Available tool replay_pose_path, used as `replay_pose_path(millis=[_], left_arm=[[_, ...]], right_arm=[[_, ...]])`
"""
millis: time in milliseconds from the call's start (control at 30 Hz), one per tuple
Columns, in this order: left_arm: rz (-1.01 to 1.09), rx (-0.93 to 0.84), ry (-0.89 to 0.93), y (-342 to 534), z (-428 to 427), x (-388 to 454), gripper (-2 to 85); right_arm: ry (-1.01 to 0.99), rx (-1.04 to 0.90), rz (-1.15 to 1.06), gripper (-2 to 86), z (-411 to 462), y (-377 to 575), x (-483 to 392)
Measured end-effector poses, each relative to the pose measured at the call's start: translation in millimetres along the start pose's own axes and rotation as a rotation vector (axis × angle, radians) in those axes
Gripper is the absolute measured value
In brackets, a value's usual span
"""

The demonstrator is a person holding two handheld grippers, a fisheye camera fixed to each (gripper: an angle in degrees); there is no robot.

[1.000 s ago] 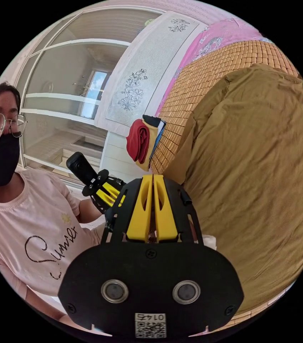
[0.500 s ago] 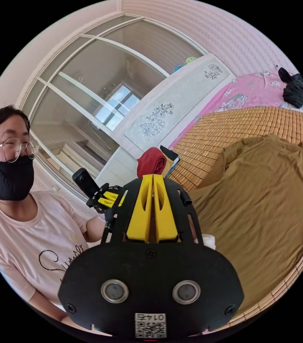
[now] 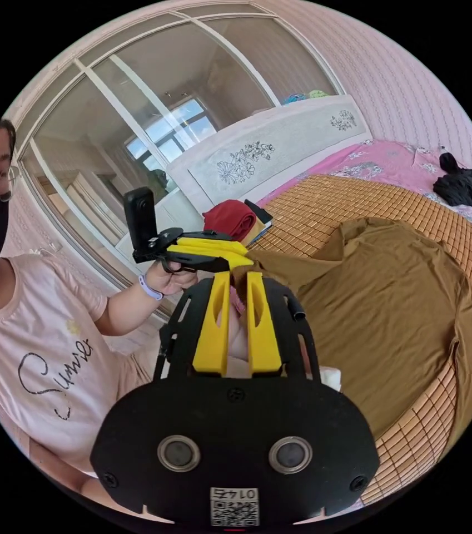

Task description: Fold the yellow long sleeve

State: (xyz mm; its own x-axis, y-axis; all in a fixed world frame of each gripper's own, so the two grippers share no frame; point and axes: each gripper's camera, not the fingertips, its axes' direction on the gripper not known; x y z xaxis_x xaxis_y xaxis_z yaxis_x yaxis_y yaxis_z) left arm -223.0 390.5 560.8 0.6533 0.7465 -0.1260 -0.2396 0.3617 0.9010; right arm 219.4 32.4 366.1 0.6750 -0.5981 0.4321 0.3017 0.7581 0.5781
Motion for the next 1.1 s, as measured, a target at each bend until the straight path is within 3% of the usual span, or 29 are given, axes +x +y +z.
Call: replay_pose_path(millis=[67,233,400,533,633,733,900,1100], left_arm=[[-0.025,0.026,-0.014,2,-3,-6,0.1],[-0.156,0.019,-0.153,27,-11,-42,3.4],[-0.266,-0.01,-0.197,48,-6,-73,4.6],[-0.29,-0.016,-0.186,47,8,-86,5.0],[-0.267,-0.053,-0.157,41,31,-92,5.1],[-0.244,-0.101,-0.137,35,59,-100,5.3],[-0.211,-0.185,-0.116,21,105,-120,5.5],[-0.12,-0.284,-0.067,-7,156,-121,5.8]], right_arm=[[0.028,0.027,0.024,2.2,-8,0,5],[-0.116,0.175,0.108,0.9,-37,-15,30],[-0.23,0.418,0.116,0.6,-67,-83,38],[-0.238,0.604,0.058,0.7,-111,-104,24],[-0.154,0.7,0.106,1.1,-146,-62,20],[0.052,0.647,0.279,1.8,-157,13,25],[0.317,0.316,0.799,5.2,-117,154,66],[0.423,0.192,0.782,7.9,-81,146,66]])
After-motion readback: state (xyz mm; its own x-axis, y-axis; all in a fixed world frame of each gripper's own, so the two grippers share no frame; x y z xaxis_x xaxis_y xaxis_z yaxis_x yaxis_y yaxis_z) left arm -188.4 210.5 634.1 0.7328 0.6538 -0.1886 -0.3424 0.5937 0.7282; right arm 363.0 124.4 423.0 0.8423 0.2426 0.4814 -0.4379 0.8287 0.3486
